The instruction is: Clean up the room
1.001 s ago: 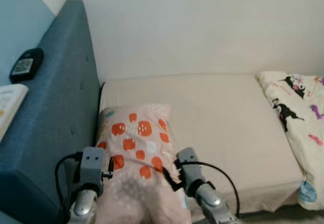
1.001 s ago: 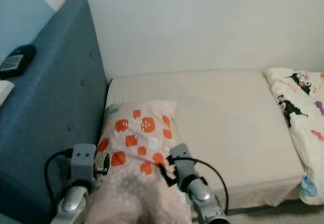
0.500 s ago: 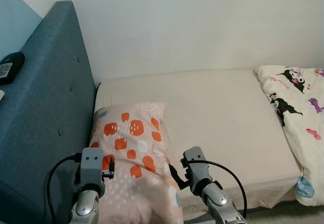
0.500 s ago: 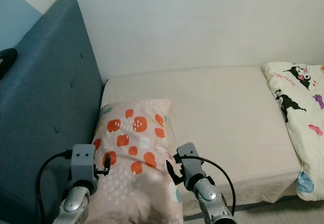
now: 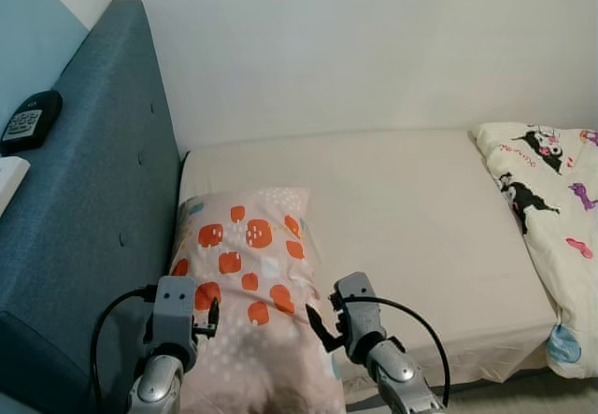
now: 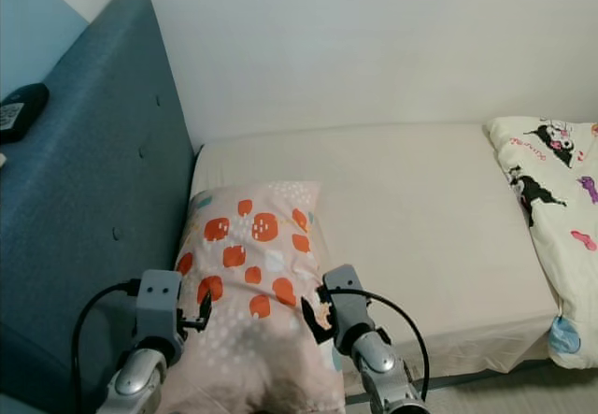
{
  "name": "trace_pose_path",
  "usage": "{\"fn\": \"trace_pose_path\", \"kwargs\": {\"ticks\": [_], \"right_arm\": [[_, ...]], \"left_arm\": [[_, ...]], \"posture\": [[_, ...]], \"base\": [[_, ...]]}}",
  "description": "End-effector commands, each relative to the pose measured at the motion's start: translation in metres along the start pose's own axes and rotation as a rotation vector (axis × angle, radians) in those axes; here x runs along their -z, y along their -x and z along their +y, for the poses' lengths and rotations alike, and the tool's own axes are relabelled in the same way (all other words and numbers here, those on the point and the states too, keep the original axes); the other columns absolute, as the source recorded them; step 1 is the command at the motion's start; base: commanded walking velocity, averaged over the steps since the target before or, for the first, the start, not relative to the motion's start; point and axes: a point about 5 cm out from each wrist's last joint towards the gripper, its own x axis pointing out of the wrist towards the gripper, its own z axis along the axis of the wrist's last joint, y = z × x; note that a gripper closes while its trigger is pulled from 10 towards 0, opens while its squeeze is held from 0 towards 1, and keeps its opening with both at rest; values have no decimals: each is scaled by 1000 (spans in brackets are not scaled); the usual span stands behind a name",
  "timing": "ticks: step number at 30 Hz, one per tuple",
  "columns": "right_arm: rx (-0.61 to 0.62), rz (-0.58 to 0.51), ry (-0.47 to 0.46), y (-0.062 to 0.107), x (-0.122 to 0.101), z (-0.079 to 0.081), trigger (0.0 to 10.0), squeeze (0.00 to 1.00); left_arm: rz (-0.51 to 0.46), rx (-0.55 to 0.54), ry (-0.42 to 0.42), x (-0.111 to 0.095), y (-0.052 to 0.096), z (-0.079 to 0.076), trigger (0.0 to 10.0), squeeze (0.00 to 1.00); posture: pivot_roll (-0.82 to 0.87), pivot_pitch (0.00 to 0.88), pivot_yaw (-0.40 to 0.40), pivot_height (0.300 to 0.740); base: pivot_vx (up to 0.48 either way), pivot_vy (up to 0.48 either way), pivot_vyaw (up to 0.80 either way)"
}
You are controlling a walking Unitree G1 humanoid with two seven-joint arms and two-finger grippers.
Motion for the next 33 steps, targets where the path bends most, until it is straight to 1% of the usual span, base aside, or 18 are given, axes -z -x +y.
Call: {"fn": "trace_pose_path", "kwargs": {"ticks": [1, 3, 10, 11, 13, 16, 23, 30, 33], "right_arm": [[13, 15, -29, 3, 6, -1, 10000, 0], [13, 14, -30, 4, 6, 0, 10000, 0], [10, 15, -30, 4, 5, -1, 10000, 0], [11, 18, -30, 4, 5, -1, 10000, 0], [12, 20, -30, 4, 6, -2, 10000, 0], [13, 25, -31, 4, 7, -2, 10000, 0], [13, 31, -34, 4, 7, -3, 10000, 0], [15, 33, -33, 4, 7, -5, 10000, 0], [16, 33, -33, 5, 7, -6, 10000, 0]], "left_arm": [[2, -16, 5, 2, 3, 3, 10000, 0], [4, -31, 7, 2, 3, 3, 10000, 0], [23, -36, 12, 3, 2, 2, 10000, 0], [30, -41, 38, 4, 2, 2, 10000, 0], [38, -46, 50, 4, 2, 2, 10000, 0], [35, -49, 39, 4, 2, 3, 10000, 0], [44, -54, 44, 4, 1, 4, 10000, 0], [56, -33, -3, 6, -1, 3, 10000, 0], [45, -26, -2, 4, -2, 2, 10000, 0]], "posture": [[36, 71, -48, 729], [34, 72, -49, 729], [31, 74, -50, 729], [30, 76, -50, 729], [31, 76, -51, 729], [31, 77, -51, 729], [30, 80, -50, 729], [29, 83, -50, 729], [26, 90, -52, 729]], "base": [[0, 0, 0], [0, 0, 0], [0, -460, 0], [0, 0, 0], [0, 0, 0], [0, 0, 0], [0, 0, 0], [0, 0, 0], [0, 0, 0]]}}
